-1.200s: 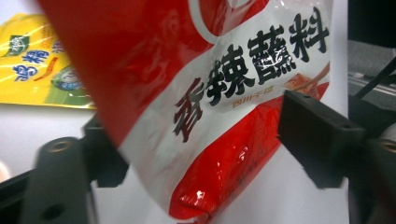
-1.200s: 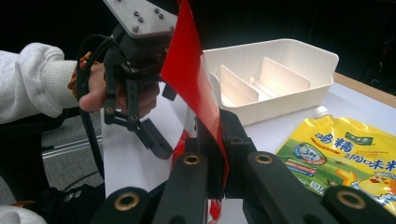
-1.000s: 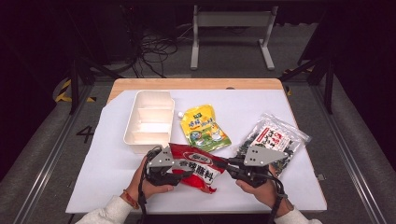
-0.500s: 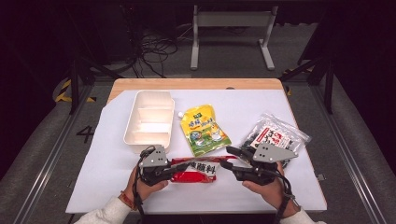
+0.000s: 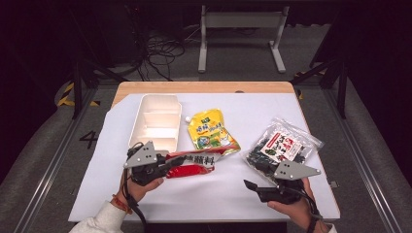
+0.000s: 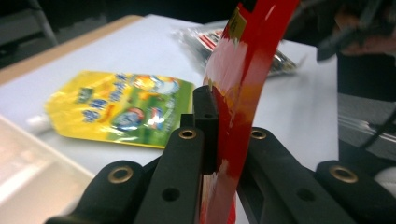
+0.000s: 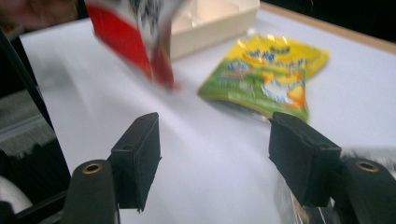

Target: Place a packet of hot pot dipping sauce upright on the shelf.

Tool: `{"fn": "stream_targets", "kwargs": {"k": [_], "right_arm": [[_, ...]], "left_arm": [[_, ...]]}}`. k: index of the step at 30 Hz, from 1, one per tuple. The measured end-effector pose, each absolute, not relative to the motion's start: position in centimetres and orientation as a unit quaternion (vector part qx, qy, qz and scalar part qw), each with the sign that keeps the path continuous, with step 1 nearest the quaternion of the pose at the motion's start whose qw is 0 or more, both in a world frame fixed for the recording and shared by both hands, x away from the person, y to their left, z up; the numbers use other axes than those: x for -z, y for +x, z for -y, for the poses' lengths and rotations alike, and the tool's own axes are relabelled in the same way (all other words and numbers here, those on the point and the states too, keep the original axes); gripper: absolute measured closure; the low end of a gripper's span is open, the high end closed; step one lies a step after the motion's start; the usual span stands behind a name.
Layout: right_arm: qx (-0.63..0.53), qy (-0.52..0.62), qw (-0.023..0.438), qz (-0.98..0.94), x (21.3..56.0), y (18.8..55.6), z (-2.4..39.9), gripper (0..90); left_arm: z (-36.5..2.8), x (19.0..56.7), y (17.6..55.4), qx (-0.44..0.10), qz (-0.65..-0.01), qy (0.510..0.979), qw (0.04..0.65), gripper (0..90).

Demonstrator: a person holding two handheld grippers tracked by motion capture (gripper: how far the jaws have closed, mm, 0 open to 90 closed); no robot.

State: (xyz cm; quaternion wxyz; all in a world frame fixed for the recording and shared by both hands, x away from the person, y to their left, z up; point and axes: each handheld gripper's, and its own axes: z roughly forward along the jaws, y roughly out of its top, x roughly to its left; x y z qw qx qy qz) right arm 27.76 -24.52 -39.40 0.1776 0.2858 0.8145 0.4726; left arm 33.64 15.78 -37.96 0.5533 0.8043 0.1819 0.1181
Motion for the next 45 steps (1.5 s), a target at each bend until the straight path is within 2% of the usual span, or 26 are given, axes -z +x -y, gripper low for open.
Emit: {"fn": "stream_targets", "kwargs": {"k": [8, 17, 31, 45], "right_arm": [[-0.417, 0.290, 0.180, -0.843, 42.1, 26.6, 25.3, 34.0], [-0.411, 0.292, 0.169, -0.847, 42.9, 26.7, 24.9, 33.4], [-0.394, 0.301, 0.158, -0.854, 44.1, 26.5, 24.4, 32.9], [-0.382, 0.327, 0.163, -0.849, 44.9, 24.7, 25.1, 32.5]], "left_arm": [[-18.1, 34.8, 35.5, -0.165, -0.193, 0.781, 0.571, 89.9], [-20.4, 31.9, 40.2, -0.198, -0.220, 0.767, 0.570, 89.9], [-22.0, 31.9, 46.0, -0.223, -0.254, 0.774, 0.536, 89.9], [-21.9, 34.5, 50.8, -0.207, -0.272, 0.785, 0.517, 89.9]]}}
